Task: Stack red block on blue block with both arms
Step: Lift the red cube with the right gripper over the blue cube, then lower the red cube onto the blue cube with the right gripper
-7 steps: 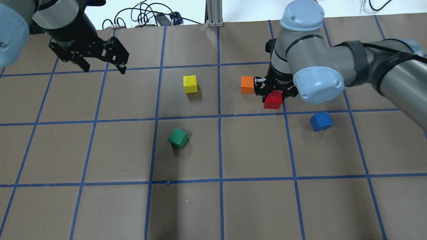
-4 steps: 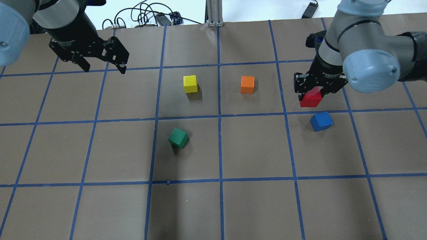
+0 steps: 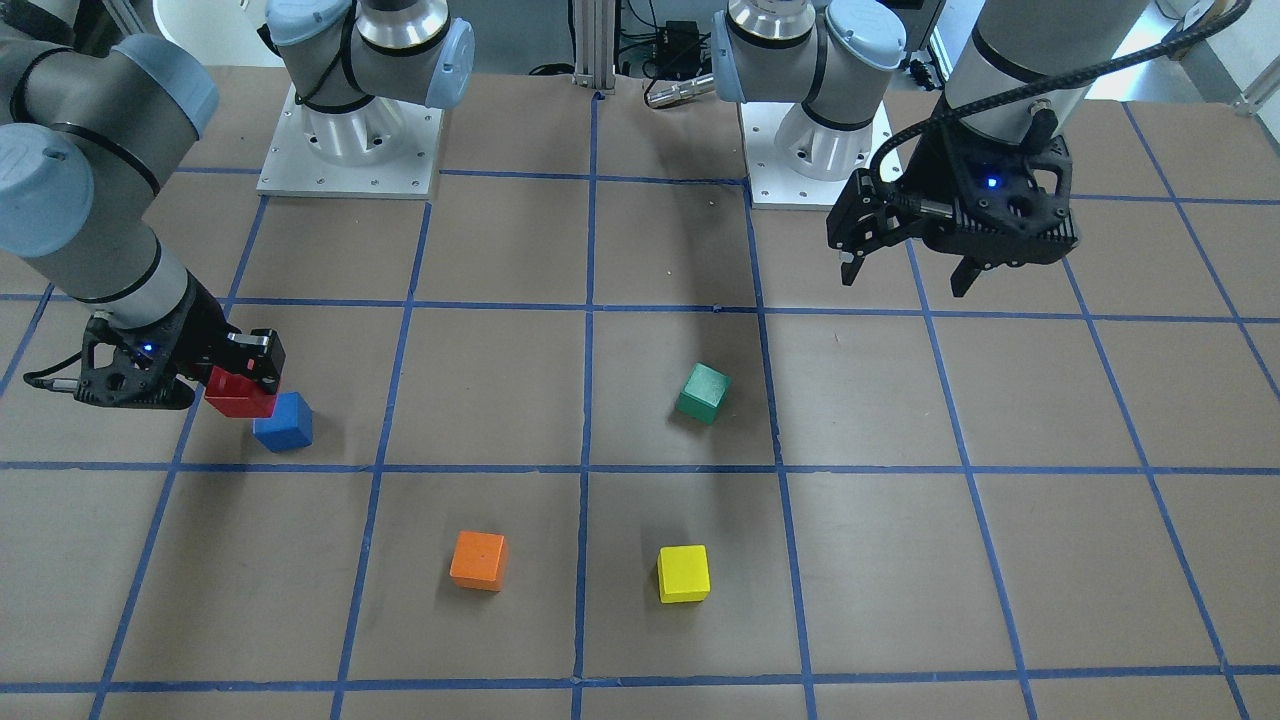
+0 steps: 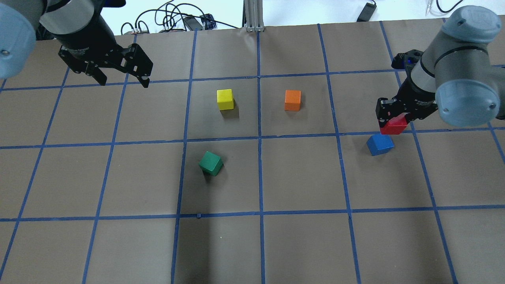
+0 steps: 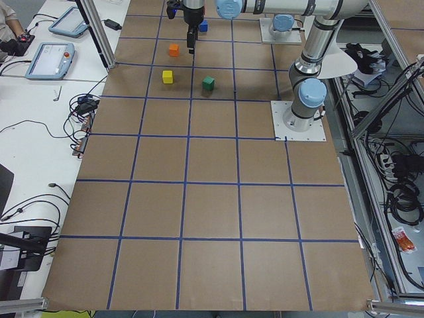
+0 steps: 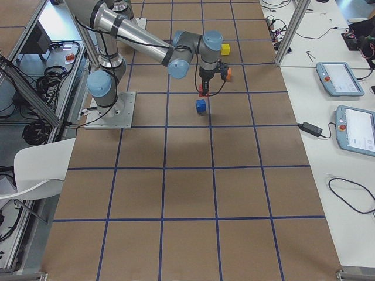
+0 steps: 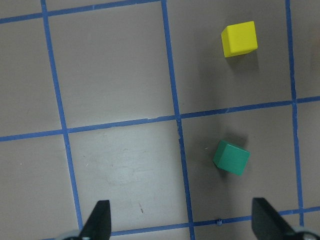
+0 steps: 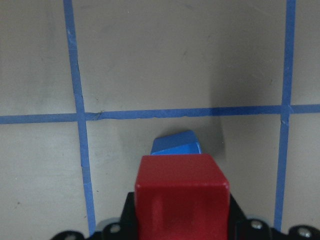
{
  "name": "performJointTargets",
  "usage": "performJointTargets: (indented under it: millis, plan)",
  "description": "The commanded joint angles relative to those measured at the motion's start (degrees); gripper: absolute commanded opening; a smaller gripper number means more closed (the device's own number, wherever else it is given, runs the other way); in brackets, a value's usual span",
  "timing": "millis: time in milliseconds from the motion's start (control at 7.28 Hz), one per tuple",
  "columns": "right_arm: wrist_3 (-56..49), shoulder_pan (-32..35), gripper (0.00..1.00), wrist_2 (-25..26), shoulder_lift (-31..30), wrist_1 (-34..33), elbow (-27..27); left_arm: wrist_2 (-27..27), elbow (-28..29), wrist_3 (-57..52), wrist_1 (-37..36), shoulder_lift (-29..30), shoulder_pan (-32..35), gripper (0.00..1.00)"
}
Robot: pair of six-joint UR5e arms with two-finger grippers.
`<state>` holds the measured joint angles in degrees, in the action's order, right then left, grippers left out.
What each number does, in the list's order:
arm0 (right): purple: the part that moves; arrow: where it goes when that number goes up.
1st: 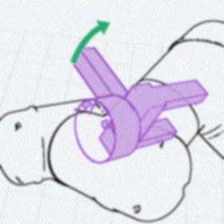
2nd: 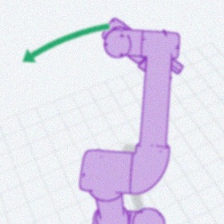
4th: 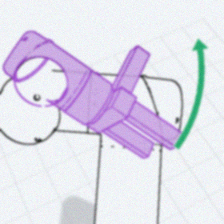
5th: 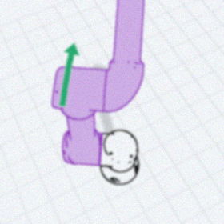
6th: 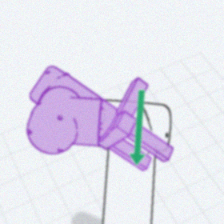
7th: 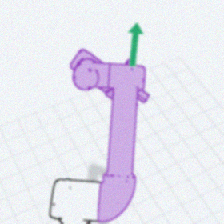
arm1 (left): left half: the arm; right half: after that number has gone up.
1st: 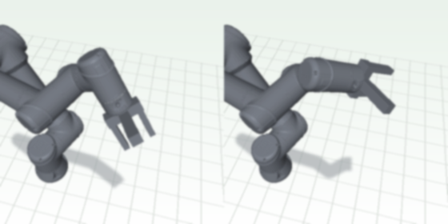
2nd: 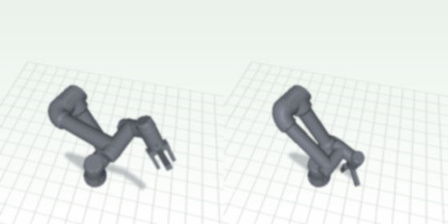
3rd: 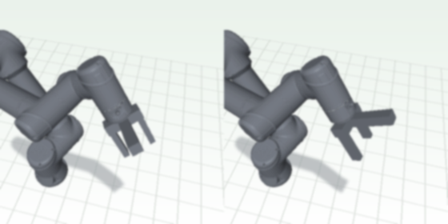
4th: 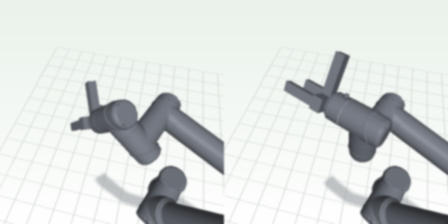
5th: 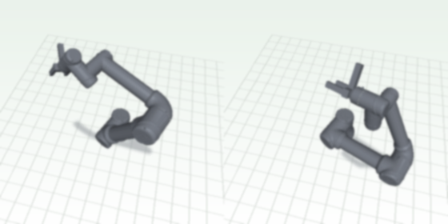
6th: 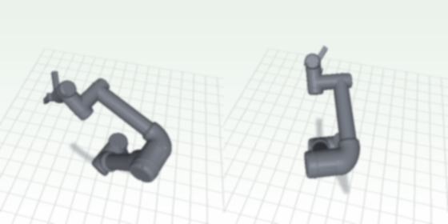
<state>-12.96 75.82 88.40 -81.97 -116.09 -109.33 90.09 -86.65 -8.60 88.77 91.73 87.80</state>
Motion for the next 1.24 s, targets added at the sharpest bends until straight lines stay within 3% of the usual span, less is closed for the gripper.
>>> performJointTargets:
  millis: [0, 412, 687, 1099]
  plan:
    - [-3.2, -0.2, 0.00, -0.5, 2.2, -5.4, -0.3, 0.0, 0.0, 0.0, 0.0, -0.1, 0.0, 1.00]
    - [-7.6, -0.1, 0.00, -0.6, 2.6, -8.0, -4.1, 0.0, 0.0, 0.0, 0.0, 0.0, 0.0, 1.00]
    - [-7.6, -0.1, 0.00, -0.1, 2.6, -14.1, -7.6, 0.0, 0.0, 0.0, 0.0, 0.0, 0.0, 1.00]
    - [-7.6, -0.1, 0.00, 0.5, 2.2, -13.6, -8.1, 0.0, 0.0, 0.0, 0.0, 0.0, 0.0, 1.00]
